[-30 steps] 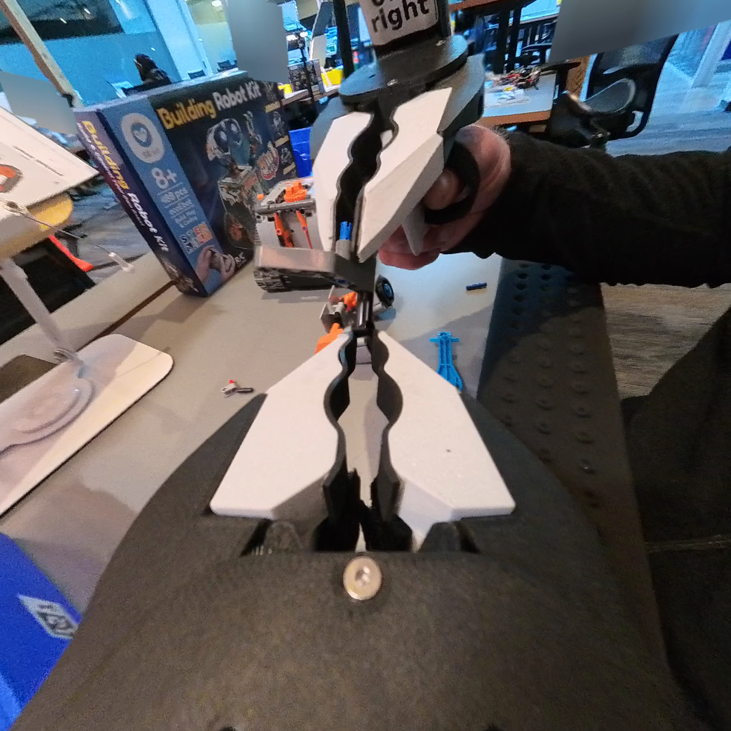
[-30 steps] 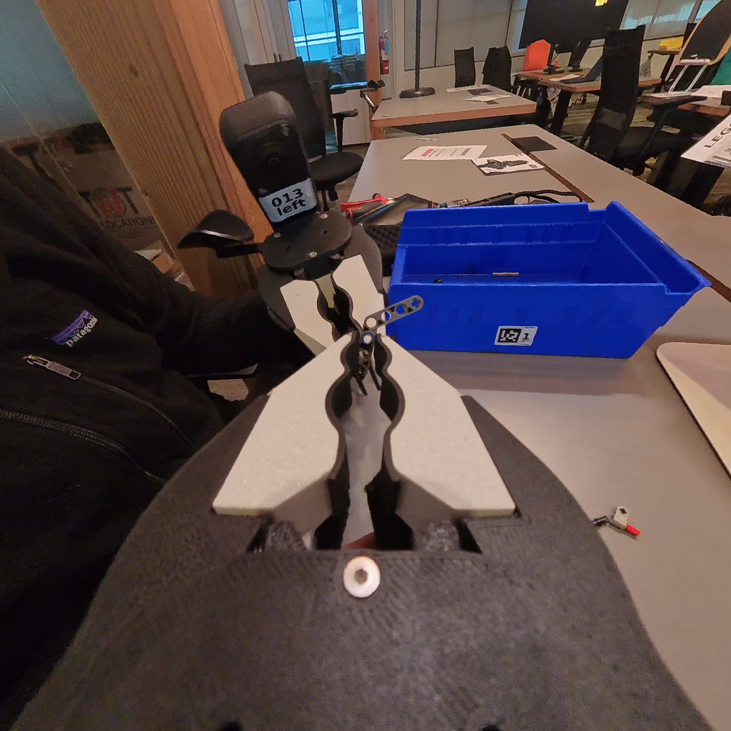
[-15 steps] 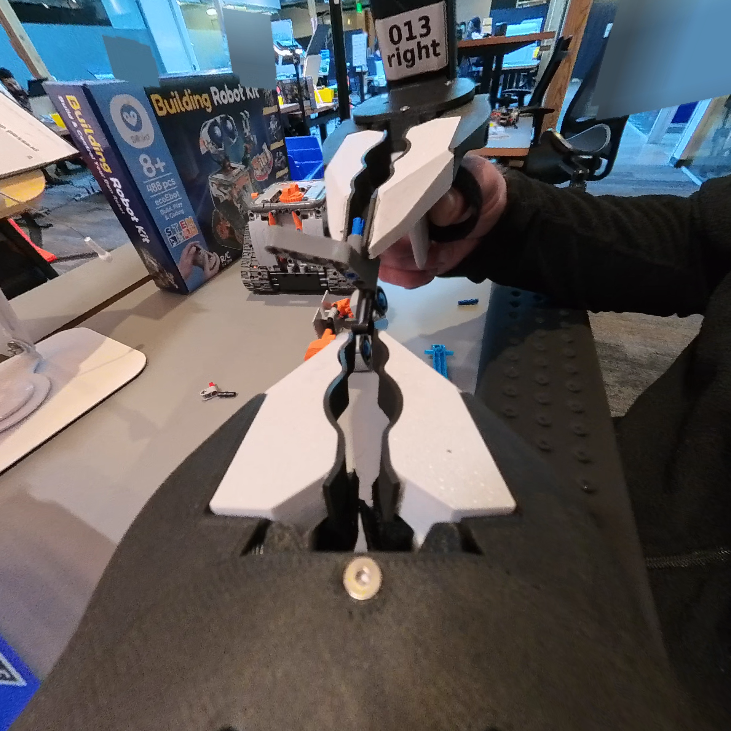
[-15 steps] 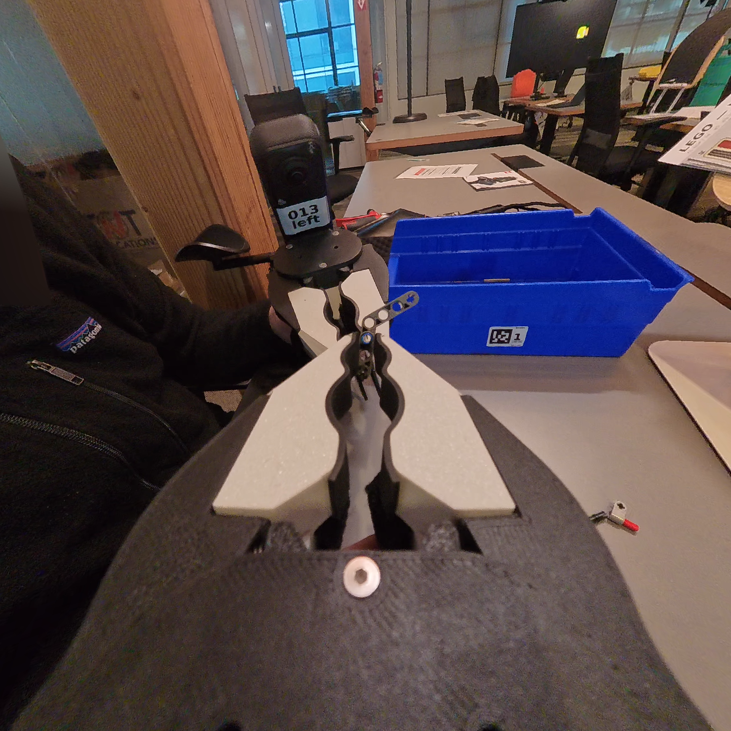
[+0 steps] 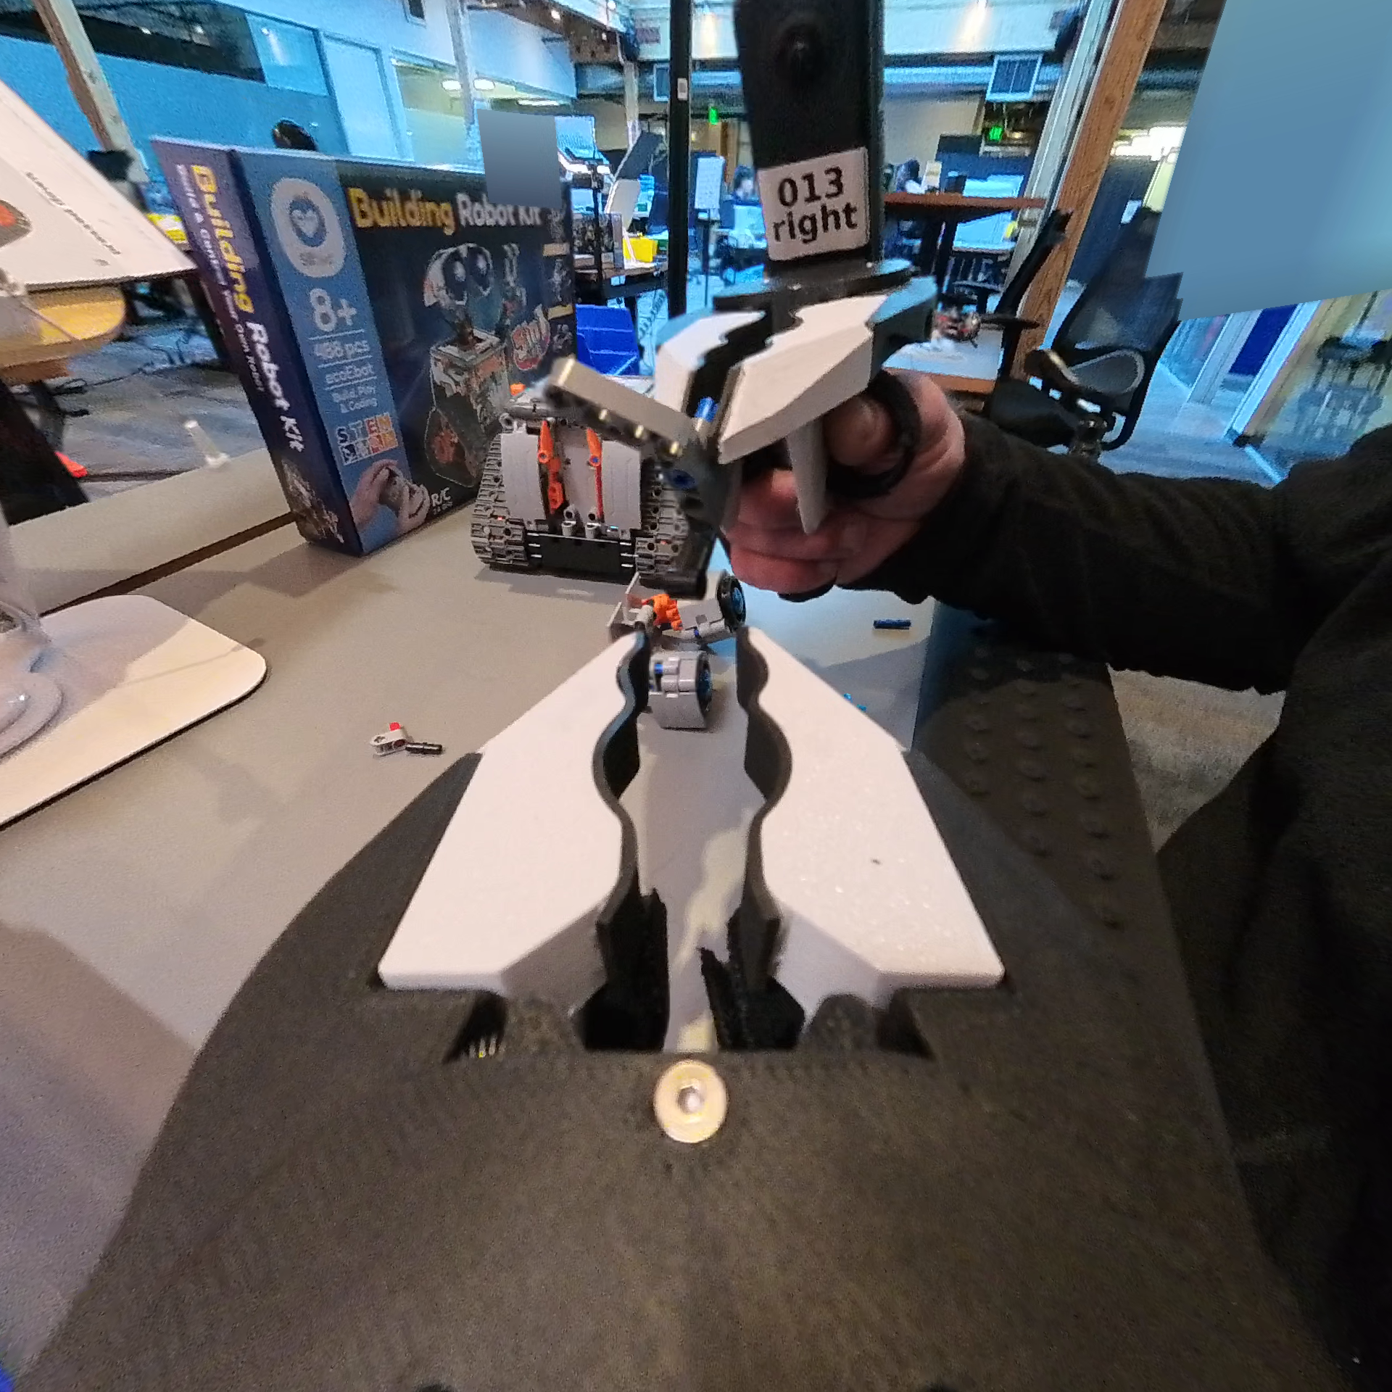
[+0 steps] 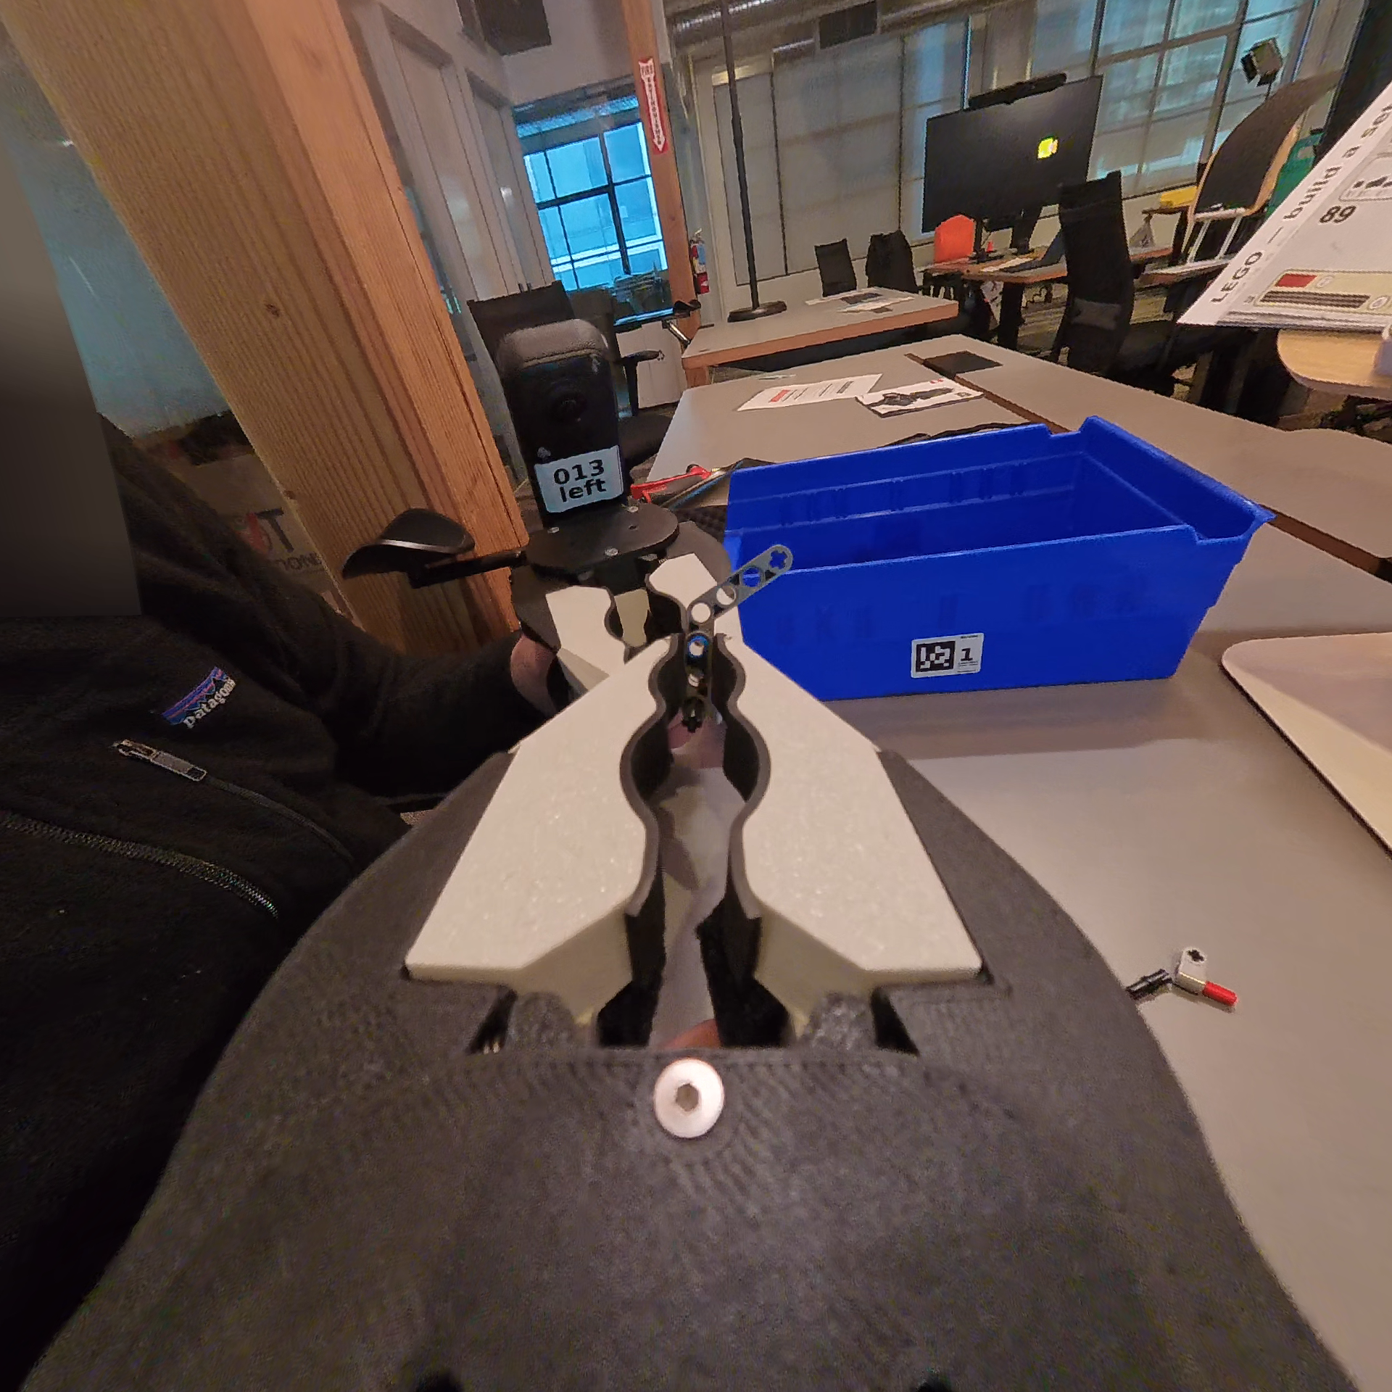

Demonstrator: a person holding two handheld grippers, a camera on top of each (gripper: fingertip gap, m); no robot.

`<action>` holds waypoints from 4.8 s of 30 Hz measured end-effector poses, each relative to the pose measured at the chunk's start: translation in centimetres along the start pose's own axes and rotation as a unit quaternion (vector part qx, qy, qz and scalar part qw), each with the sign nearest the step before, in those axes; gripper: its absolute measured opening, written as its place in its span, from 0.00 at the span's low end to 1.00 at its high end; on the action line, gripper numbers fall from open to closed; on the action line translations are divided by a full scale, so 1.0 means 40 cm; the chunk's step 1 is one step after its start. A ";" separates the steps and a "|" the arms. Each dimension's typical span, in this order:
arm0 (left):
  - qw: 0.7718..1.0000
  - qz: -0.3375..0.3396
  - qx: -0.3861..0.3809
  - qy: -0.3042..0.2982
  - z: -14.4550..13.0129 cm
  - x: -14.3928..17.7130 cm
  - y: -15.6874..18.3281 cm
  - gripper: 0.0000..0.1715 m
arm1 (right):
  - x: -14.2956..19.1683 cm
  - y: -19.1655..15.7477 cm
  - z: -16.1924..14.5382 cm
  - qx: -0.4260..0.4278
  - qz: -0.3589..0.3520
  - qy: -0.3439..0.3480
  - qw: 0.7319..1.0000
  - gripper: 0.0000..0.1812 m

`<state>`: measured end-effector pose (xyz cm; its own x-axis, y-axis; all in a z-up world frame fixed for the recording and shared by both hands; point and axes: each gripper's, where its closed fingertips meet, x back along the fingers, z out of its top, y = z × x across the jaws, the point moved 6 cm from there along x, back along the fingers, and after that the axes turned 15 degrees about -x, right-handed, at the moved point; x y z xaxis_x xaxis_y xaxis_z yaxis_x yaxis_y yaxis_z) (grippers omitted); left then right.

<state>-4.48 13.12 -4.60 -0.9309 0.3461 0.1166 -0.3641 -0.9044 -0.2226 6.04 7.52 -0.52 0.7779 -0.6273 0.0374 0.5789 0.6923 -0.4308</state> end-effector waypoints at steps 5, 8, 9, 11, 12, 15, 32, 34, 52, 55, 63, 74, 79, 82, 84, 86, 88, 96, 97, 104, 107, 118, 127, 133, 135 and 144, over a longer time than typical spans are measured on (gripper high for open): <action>1.000 0.006 0.014 0.007 -0.001 0.005 -0.010 0.12 | -0.002 0.009 0.003 -0.015 -0.005 0.016 1.000 0.02; 1.000 0.006 0.010 0.005 -0.001 0.003 -0.007 0.12 | 0.002 0.016 0.004 -0.023 -0.007 0.022 0.999 0.02; 1.000 0.005 0.010 0.006 -0.001 0.002 -0.006 0.12 | 0.003 0.017 0.003 -0.023 -0.007 0.021 0.999 0.02; 1.000 0.002 0.013 0.008 -0.001 0.000 -0.006 0.12 | 0.003 0.017 0.001 -0.022 -0.007 0.019 1.000 0.02; 1.000 0.001 0.015 0.008 -0.001 0.000 -0.006 0.12 | 0.002 0.016 -0.001 -0.021 -0.006 0.017 1.000 0.02; 1.000 -0.007 0.019 0.010 -0.001 -0.004 -0.002 0.13 | -0.005 0.013 -0.009 -0.012 -0.006 0.006 1.000 0.02; 1.000 0.000 -0.011 0.010 0.001 -0.004 0.004 0.04 | -0.020 0.003 -0.030 0.001 0.003 -0.019 1.000 0.02; 1.000 0.005 -0.020 0.005 0.000 -0.004 0.004 0.04 | -0.019 0.005 -0.031 -0.001 0.003 -0.021 1.000 0.02; 0.998 0.030 -0.044 -0.027 -0.013 -0.011 0.002 0.05 | -0.008 0.021 -0.044 0.008 -0.020 -0.044 0.999 0.02; 0.998 0.034 -0.040 -0.029 -0.015 -0.010 -0.001 0.05 | -0.008 0.023 -0.045 0.008 -0.022 -0.045 0.999 0.02; 0.998 0.046 -0.020 -0.023 -0.016 0.001 -0.016 0.08 | -0.002 0.037 -0.046 0.002 -0.040 -0.045 0.998 0.02; 0.983 0.081 -0.136 -0.090 -0.025 -0.020 0.006 0.09 | 0.001 0.053 -0.048 -0.072 -0.018 -0.031 0.997 0.02; 0.986 0.078 -0.127 -0.079 -0.022 -0.015 0.005 0.04 | -0.002 0.051 -0.050 -0.082 -0.009 -0.030 0.996 0.02; 0.984 0.087 -0.133 -0.084 -0.020 -0.013 0.003 0.04 | -0.003 0.051 -0.050 -0.084 -0.008 -0.029 0.996 0.02; 0.984 0.086 -0.132 -0.083 -0.019 -0.013 0.005 0.04 | -0.003 0.051 -0.050 -0.084 -0.007 -0.027 0.996 0.02; 0.985 0.086 -0.126 -0.081 -0.019 -0.011 0.003 0.04 | -0.003 0.052 -0.050 -0.079 -0.013 -0.027 0.996 0.03; 0.987 0.083 -0.116 -0.075 -0.017 -0.009 0.001 0.04 | -0.004 0.052 -0.049 -0.076 -0.016 -0.025 0.997 0.03; 0.991 0.082 -0.088 -0.064 -0.019 -0.002 -0.009 0.04 | 0.000 0.054 -0.045 -0.057 -0.036 -0.024 0.997 0.07; 0.991 0.084 -0.086 -0.063 -0.018 -0.001 -0.011 0.04 | 0.001 0.053 -0.044 -0.048 -0.042 -0.026 0.998 0.08; 0.993 0.081 -0.063 -0.051 -0.019 0.005 -0.018 0.04 | 0.005 0.040 -0.055 0.067 -0.103 -0.078 0.989 0.10; 0.994 0.076 -0.064 -0.052 -0.019 0.003 -0.015 0.04 | -0.010 0.030 -0.074 0.120 -0.122 -0.114 0.979 0.11; 0.994 0.053 -0.068 -0.067 -0.026 -0.010 0.001 0.04 | -0.029 0.033 -0.098 0.209 -0.184 -0.154 0.948 0.03; 0.989 0.062 -0.082 -0.106 -0.039 -0.012 0.010 0.04 | -0.034 0.034 -0.111 0.255 -0.207 -0.182 0.927 0.05; 0.987 0.036 -0.064 -0.146 -0.077 -0.017 0.021 0.04 | -0.036 0.051 -0.149 0.224 -0.194 -0.239 0.925 0.02; 0.983 0.027 -0.060 -0.169 -0.096 -0.018 0.027 0.04 | -0.040 0.060 -0.168 0.201 -0.189 -0.260 0.925 0.02; 0.973 0.014 -0.074 -0.219 -0.136 -0.008 0.047 0.11 | -0.056 0.094 -0.232 0.141 -0.187 -0.323 0.917 0.02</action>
<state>-5.04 12.66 -10.32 -0.8508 0.1526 0.5029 -0.3693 -0.8544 -0.3656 4.20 8.21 -10.60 0.4423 -0.5607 0.7000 0.8038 0.5941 -0.0319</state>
